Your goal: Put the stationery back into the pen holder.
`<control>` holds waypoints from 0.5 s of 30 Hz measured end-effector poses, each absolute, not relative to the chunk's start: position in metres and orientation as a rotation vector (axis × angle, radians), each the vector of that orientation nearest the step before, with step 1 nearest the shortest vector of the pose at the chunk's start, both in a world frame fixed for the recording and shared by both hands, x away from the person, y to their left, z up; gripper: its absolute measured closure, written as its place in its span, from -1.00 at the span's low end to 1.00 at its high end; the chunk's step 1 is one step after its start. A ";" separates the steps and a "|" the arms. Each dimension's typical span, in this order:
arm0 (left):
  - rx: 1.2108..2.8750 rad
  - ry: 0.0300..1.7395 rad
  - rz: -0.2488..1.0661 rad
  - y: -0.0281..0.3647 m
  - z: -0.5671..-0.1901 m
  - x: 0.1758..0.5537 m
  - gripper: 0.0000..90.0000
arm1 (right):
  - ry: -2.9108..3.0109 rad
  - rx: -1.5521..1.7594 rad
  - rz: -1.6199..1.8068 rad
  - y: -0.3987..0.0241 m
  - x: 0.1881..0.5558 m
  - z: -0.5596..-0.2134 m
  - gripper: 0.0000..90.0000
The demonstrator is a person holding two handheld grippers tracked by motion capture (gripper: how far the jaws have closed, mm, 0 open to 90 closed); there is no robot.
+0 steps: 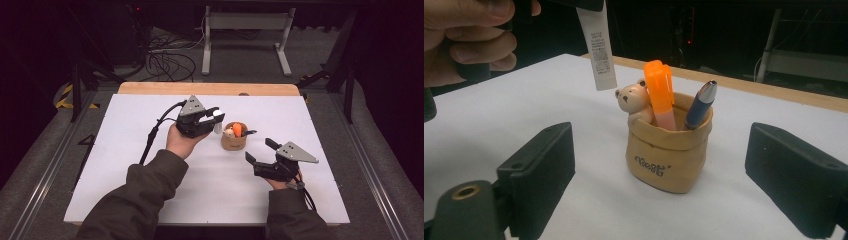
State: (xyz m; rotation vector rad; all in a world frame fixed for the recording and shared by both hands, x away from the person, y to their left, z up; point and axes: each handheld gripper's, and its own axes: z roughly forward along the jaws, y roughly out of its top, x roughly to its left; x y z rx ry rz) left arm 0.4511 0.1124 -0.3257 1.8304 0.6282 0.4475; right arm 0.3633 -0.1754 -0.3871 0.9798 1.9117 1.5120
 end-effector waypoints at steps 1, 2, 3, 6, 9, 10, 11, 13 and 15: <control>1.826 0.633 0.450 0.112 -0.326 0.452 0.47 | 1.911 0.981 1.513 -0.176 0.363 -0.387 -0.71; 1.827 0.631 0.453 0.112 -0.326 0.454 0.47 | 1.911 0.981 1.513 -0.176 0.363 -0.387 -0.71; 1.825 0.637 0.454 0.111 -0.327 0.455 0.47 | 1.911 0.981 1.513 -0.176 0.363 -0.387 -0.71; 1.828 0.636 0.455 0.108 -0.328 0.458 0.47 | 1.920 0.979 1.511 -0.175 0.363 -0.388 -0.71; 1.823 0.637 0.460 0.106 -0.329 0.460 0.47 | 1.919 0.977 1.510 -0.175 0.363 -0.388 -0.72; 1.820 0.642 0.456 0.105 -0.329 0.460 0.47 | 1.917 0.981 1.512 -0.175 0.363 -0.388 -0.73; 1.820 0.644 0.456 0.105 -0.329 0.461 0.47 | 1.914 0.982 1.513 -0.175 0.364 -0.388 -0.73; 1.817 0.646 0.454 0.103 -0.330 0.463 0.47 | 1.912 0.987 1.515 -0.176 0.364 -0.389 -0.74; 1.813 0.646 0.446 0.101 -0.331 0.465 0.47 | 1.912 0.989 1.516 -0.176 0.364 -0.389 -0.75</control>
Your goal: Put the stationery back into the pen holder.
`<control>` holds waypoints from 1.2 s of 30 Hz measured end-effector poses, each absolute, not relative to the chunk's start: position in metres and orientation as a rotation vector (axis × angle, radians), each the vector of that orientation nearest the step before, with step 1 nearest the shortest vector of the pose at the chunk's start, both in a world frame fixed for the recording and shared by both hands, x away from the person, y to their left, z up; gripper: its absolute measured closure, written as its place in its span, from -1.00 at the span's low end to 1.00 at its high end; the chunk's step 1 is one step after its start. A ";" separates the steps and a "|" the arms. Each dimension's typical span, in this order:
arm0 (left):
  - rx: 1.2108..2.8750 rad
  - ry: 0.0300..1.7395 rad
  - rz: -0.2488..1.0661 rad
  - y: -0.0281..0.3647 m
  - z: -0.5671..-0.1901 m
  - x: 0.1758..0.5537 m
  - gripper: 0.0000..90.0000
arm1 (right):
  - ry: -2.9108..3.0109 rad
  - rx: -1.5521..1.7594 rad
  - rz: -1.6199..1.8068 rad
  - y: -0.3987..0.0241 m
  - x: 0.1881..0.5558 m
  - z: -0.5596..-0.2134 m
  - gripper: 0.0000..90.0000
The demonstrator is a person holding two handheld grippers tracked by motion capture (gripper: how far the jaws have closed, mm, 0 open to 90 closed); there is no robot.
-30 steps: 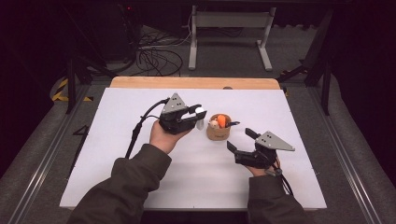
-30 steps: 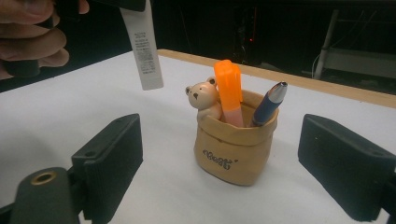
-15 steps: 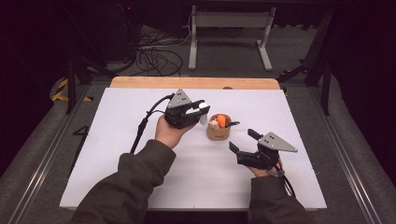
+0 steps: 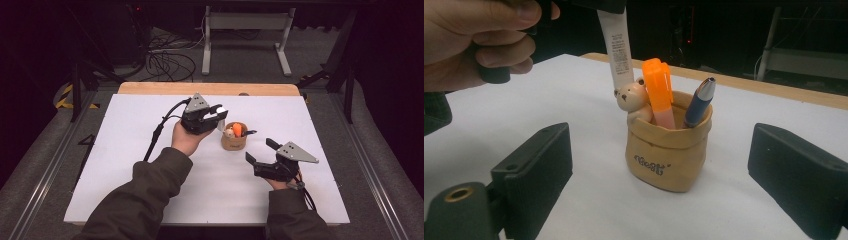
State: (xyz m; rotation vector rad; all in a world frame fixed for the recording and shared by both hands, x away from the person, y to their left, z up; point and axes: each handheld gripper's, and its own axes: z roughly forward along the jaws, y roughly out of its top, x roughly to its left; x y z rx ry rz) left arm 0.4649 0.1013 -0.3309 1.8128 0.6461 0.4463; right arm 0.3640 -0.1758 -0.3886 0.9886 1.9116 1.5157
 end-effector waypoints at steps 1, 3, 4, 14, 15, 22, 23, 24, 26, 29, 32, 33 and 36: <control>1.808 0.650 0.434 0.100 -0.332 0.465 0.47 | 1.912 0.988 1.518 -0.176 0.364 -0.389 -0.75; 1.802 0.650 0.438 0.099 -0.333 0.467 0.47 | 1.914 0.983 1.518 -0.174 0.364 -0.389 -0.75; 1.795 0.653 0.435 0.099 -0.334 0.468 0.47 | 1.916 0.981 1.519 -0.174 0.364 -0.388 -0.75; 1.772 0.665 0.427 0.092 -0.341 0.474 0.47 | 1.923 0.977 1.523 -0.173 0.364 -0.389 -0.75; 1.772 0.664 0.428 0.091 -0.342 0.474 0.47 | 1.922 0.975 1.521 -0.173 0.364 -0.389 -0.75; 1.753 0.657 0.432 0.086 -0.346 0.478 0.47 | 1.916 0.979 1.520 -0.174 0.365 -0.389 -0.75; 1.752 0.660 0.430 0.086 -0.346 0.478 0.47 | 1.915 0.982 1.523 -0.175 0.365 -0.388 -0.75; 1.751 0.658 0.432 0.085 -0.346 0.479 0.47 | 1.913 0.983 1.520 -0.175 0.365 -0.388 -0.75; 1.743 0.660 0.431 0.084 -0.347 0.480 0.47 | 1.915 0.981 1.518 -0.175 0.365 -0.388 -0.75; 1.741 0.654 0.436 0.082 -0.347 0.482 0.47 | 1.913 0.985 1.522 -0.175 0.365 -0.388 -0.75; 1.740 0.653 0.430 0.079 -0.347 0.483 0.47 | 1.914 0.988 1.523 -0.175 0.365 -0.388 -0.75; 1.737 0.653 0.430 0.078 -0.348 0.483 0.47 | 1.913 0.989 1.523 -0.175 0.365 -0.388 -0.75; 1.744 0.649 0.420 0.075 -0.349 0.484 0.47 | 1.913 0.989 1.522 -0.175 0.365 -0.388 -0.75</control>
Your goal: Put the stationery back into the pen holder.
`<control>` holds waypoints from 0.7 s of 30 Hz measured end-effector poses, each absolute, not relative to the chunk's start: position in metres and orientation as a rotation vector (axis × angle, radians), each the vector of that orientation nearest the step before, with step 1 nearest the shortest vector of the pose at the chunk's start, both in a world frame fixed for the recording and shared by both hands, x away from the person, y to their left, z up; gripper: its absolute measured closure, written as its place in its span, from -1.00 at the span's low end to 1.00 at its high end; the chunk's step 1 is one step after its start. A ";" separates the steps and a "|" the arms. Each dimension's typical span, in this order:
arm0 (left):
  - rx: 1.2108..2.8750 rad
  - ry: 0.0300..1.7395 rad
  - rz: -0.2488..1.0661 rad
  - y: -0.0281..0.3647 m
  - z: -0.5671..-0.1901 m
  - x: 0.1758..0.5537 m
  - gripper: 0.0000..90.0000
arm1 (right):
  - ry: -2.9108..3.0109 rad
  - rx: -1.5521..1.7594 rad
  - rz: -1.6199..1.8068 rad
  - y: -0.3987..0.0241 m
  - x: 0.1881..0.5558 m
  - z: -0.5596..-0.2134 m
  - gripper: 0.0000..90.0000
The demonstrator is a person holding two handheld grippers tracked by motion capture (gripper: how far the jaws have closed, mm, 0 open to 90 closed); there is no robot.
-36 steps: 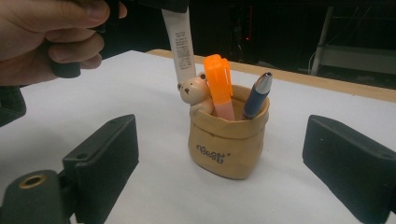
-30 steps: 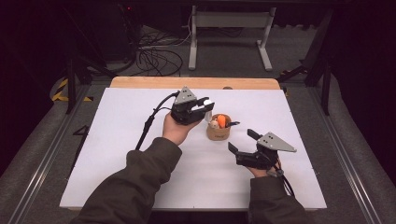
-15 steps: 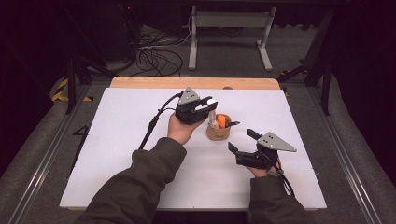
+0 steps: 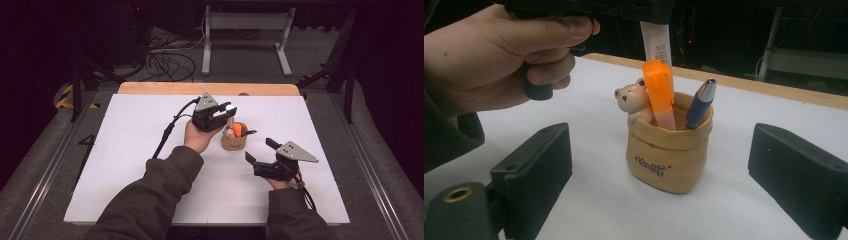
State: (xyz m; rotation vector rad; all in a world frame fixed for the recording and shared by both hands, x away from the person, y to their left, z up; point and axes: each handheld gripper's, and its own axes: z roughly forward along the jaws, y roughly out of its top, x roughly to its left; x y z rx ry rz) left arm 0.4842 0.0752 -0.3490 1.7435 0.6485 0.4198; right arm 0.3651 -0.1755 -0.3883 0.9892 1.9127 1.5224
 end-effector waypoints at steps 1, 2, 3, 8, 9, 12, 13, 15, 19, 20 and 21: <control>1.753 0.643 0.418 0.074 -0.350 0.485 0.47 | 1.913 0.990 1.523 -0.176 0.365 -0.388 -0.75; 1.754 0.642 0.414 0.073 -0.351 0.485 0.47 | 1.914 0.990 1.522 -0.175 0.365 -0.388 -0.75; 1.761 0.641 0.414 0.072 -0.352 0.485 0.47 | 1.915 0.989 1.521 -0.176 0.365 -0.389 -0.75; 1.786 0.642 0.398 0.069 -0.358 0.487 0.47 | 1.916 0.989 1.520 -0.176 0.366 -0.389 -0.75; 1.793 0.642 0.401 0.069 -0.359 0.487 0.47 | 1.915 0.990 1.520 -0.176 0.366 -0.389 -0.75; 1.821 0.642 0.394 0.068 -0.363 0.488 0.47 | 1.916 0.989 1.520 -0.176 0.366 -0.389 -0.75; 1.829 0.646 0.391 0.068 -0.364 0.487 0.47 | 1.916 0.990 1.520 -0.176 0.366 -0.389 -0.75; 1.842 0.642 0.389 0.067 -0.366 0.488 0.47 | 1.917 0.991 1.519 -0.176 0.366 -0.389 -0.75; 1.846 0.651 0.383 0.066 -0.369 0.489 0.47 | 1.916 0.990 1.519 -0.176 0.366 -0.389 -0.75; 1.851 0.650 0.384 0.066 -0.369 0.489 0.47 | 1.915 0.991 1.518 -0.176 0.366 -0.389 -0.75; 1.848 0.650 0.380 0.066 -0.369 0.489 0.47 | 1.916 0.991 1.517 -0.176 0.366 -0.389 -0.75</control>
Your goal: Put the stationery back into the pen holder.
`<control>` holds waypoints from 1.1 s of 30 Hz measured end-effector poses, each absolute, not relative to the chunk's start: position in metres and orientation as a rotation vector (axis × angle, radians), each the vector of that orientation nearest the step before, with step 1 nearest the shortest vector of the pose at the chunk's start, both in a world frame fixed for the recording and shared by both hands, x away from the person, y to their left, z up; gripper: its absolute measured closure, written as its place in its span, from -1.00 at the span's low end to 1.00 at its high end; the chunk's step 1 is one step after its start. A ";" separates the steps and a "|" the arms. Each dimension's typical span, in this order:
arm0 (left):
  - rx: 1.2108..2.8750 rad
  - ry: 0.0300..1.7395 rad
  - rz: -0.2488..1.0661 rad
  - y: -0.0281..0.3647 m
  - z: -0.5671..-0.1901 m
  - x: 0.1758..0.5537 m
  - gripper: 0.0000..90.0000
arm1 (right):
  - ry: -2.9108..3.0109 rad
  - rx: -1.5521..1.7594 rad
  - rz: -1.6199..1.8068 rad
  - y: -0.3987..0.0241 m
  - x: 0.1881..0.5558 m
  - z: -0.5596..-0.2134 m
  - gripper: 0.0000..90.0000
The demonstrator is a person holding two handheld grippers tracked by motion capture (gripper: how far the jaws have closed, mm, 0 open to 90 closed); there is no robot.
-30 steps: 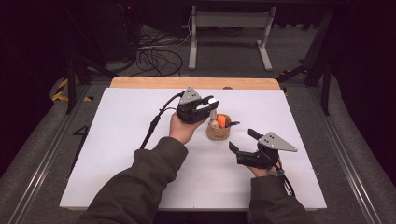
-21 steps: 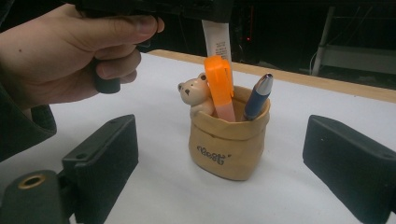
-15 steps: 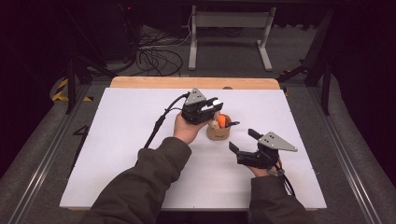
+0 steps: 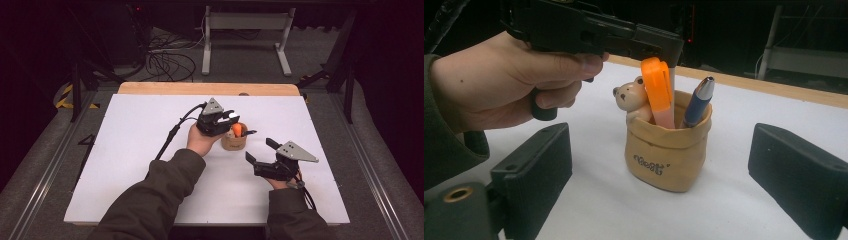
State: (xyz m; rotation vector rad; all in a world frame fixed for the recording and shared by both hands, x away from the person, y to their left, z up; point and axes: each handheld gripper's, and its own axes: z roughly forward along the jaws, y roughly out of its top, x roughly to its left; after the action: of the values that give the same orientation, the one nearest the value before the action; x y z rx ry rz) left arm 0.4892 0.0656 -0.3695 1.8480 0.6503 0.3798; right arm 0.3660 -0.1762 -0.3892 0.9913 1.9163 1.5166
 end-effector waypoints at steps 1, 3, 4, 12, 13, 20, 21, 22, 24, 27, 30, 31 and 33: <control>1.847 0.651 0.382 0.066 -0.369 0.489 0.47 | 1.918 0.990 1.515 -0.176 0.366 -0.389 -0.75; 1.844 0.657 0.375 0.065 -0.370 0.489 0.47 | 1.922 0.991 1.513 -0.176 0.366 -0.390 -0.75; 1.845 0.661 0.377 0.065 -0.370 0.489 0.47 | 1.923 0.990 1.512 -0.176 0.366 -0.390 -0.75; 1.850 0.710 0.342 0.066 -0.374 0.493 0.47 | 1.921 0.990 1.513 -0.176 0.366 -0.389 -0.75; 1.856 0.716 0.339 0.066 -0.375 0.494 0.47 | 1.922 0.990 1.513 -0.176 0.366 -0.389 -0.75; 1.868 0.744 0.300 0.066 -0.379 0.497 0.46 | 1.922 0.990 1.512 -0.175 0.367 -0.390 -0.75; 1.870 0.747 0.290 0.067 -0.379 0.498 0.46 | 1.923 0.991 1.512 -0.175 0.367 -0.390 -0.75; 1.868 0.751 0.280 0.068 -0.380 0.498 0.46 | 1.924 0.991 1.512 -0.175 0.367 -0.390 -0.75; 1.867 0.759 0.269 0.068 -0.381 0.499 0.46 | 1.925 0.991 1.511 -0.175 0.367 -0.390 -0.75; 1.870 0.757 0.272 0.068 -0.381 0.499 0.46 | 1.927 0.990 1.511 -0.175 0.367 -0.390 -0.75; 1.870 0.763 0.265 0.068 -0.381 0.500 0.46 | 1.925 0.991 1.510 -0.175 0.367 -0.390 -0.75; 1.867 0.766 0.256 0.068 -0.381 0.500 0.46 | 1.925 0.991 1.510 -0.175 0.367 -0.390 -0.75; 1.867 0.769 0.249 0.069 -0.381 0.500 0.46 | 1.927 0.991 1.511 -0.175 0.367 -0.390 -0.75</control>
State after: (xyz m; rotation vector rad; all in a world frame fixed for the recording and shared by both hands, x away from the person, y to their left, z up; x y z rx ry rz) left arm 0.5001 0.0687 -0.3812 1.8666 0.7686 0.2493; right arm 0.3666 -0.1748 -0.3901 0.9909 1.9273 1.5107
